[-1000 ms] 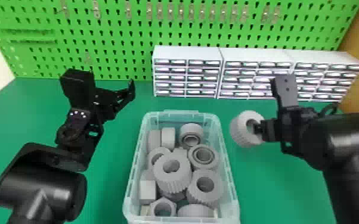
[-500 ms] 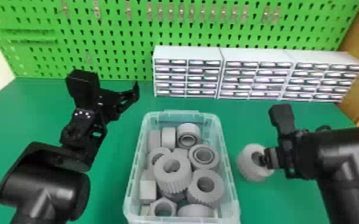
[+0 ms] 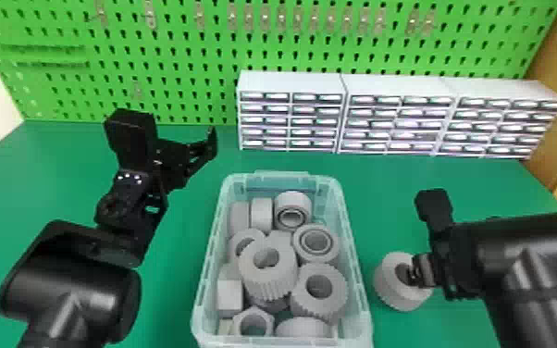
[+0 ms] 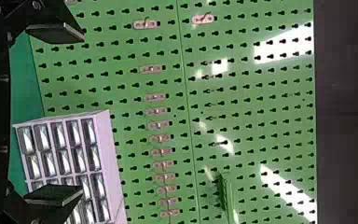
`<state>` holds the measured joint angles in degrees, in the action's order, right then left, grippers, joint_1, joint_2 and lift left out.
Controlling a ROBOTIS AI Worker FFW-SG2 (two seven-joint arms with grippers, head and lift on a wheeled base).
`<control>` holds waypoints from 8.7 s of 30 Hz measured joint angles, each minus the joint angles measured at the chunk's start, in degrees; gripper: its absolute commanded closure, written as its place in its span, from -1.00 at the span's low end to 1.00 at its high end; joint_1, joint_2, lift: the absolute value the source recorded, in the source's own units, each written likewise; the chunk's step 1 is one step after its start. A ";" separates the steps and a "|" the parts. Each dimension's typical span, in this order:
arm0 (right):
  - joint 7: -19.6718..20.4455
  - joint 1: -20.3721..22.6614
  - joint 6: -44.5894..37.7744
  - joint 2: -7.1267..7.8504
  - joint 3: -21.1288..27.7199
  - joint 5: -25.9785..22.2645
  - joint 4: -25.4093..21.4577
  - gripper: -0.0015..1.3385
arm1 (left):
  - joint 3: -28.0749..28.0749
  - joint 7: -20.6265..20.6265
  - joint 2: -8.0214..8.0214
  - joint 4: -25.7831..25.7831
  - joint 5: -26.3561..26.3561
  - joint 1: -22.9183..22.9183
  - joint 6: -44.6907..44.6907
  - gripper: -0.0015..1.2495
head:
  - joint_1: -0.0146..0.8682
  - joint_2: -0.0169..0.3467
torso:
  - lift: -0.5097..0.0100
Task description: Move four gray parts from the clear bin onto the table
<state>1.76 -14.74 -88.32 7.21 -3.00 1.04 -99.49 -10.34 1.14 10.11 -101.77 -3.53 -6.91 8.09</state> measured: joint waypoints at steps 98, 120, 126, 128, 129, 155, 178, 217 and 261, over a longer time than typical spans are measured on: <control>-0.08 -16.05 -1.68 1.79 -24.91 -18.11 -5.55 -0.22 | 0.38 -0.62 0.00 0.16 -0.02 0.03 0.63 -0.77 | 0.59 -0.76 | 0.77; -0.03 -17.06 -1.68 2.25 -26.95 -25.59 -5.37 -0.22 | 0.59 -1.14 0.34 0.16 0.76 -1.00 1.23 -0.77 | 0.59 -0.76 | 0.77; -0.04 -17.58 -1.68 2.44 -27.64 -26.15 -5.37 -0.22 | 0.83 -1.14 0.35 0.14 0.91 -1.08 1.25 -0.77 | 0.59 -0.76 | 0.77; -0.03 -17.72 -1.68 2.47 -27.93 -26.24 -5.37 -0.22 | 1.01 -1.14 0.35 0.11 0.97 -1.10 1.26 -0.77 | 0.59 -0.76 | 0.77; -0.04 -17.78 -1.68 2.49 -28.06 -26.28 -5.37 -0.22 | 1.10 -1.14 0.35 0.11 1.00 -1.12 1.26 -0.77 | 0.59 -0.76 | 0.77; 0.00 -14.60 -1.68 6.66 -24.60 -30.07 -10.75 -0.22 | 1.60 -1.14 0.19 0.07 1.16 -1.19 1.23 -0.77 | 0.59 -0.76 | 0.77; -0.01 -15.91 -1.68 7.57 -27.29 -30.88 -9.90 -0.22 | 1.04 -1.14 0.18 0.08 1.06 -1.79 1.23 -0.77 | 0.59 -0.76 | 0.77; 0.00 -23.29 -1.68 3.94 -37.02 -29.94 0.08 -0.22 | 0.88 -1.14 0.00 0.11 0.81 -2.22 1.23 -0.77 | 0.59 -0.76 | 0.77; -0.09 -23.14 -1.68 3.19 -37.43 -28.41 5.39 0.64 | 0.50 -1.24 0.00 0.34 0.81 -2.07 1.23 -0.77 | 0.59 -0.76 | 0.77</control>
<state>1.66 -37.88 -90.00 10.40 -40.43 -27.38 -94.10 -9.85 -0.09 10.11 -101.42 -2.72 -8.98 9.32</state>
